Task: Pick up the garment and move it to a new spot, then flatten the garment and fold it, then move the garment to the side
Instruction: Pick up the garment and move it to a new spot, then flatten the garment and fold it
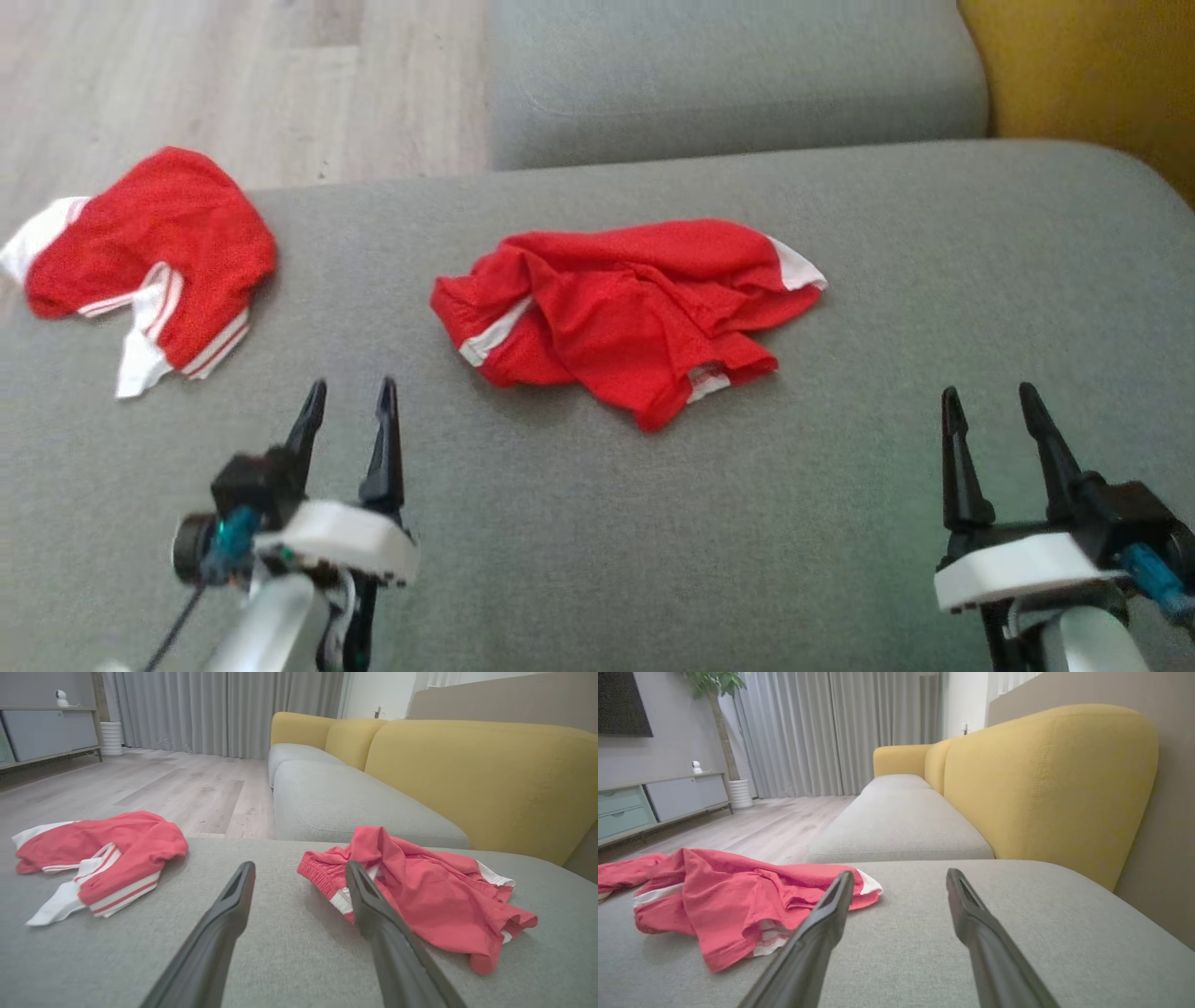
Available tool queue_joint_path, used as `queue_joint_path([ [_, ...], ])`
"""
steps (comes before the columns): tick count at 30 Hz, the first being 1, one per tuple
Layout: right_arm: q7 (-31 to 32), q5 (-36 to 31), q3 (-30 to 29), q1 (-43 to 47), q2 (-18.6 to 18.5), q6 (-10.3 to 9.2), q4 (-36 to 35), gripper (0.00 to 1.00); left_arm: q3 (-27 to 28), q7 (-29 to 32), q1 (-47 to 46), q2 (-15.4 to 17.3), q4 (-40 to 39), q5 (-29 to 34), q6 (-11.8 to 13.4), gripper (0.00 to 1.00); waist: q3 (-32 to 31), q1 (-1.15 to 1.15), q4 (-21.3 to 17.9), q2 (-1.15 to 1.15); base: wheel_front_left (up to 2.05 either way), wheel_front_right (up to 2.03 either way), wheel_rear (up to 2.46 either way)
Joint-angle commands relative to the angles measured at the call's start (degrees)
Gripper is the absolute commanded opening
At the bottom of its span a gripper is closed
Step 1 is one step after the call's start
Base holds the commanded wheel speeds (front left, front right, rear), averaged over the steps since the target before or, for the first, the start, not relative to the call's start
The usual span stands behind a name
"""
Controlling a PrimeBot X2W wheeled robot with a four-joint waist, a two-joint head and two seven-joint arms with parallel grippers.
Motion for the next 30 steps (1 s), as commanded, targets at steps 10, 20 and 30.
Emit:
queue_joint_path([
  [10,-0.63,2.99,3.78,3.05,-0.38,0.43,-2.13,1.00,7.37,-0.55,11.63,-0.85,-12.27,3.42,2.39,1.00,-3.40,0.02,2.09,0.00,0.00,0.00,0.00],
  [20,-0.63,3.32,5.39,3.79,-0.38,0.43,-1.81,1.00,9.55,-0.55,17.85,-1.83,-17.38,4.97,2.83,1.00,-3.97,0.02,2.11,0.00,0.00,0.00,0.00],
  [30,-0.63,3.14,5.51,3.67,-0.38,0.43,-0.85,1.00,9.72,-0.55,18.89,-2.26,-17.69,5.46,2.75,1.00,-4.08,0.02,2.29,0.00,0.00,0.00,0.00],
])
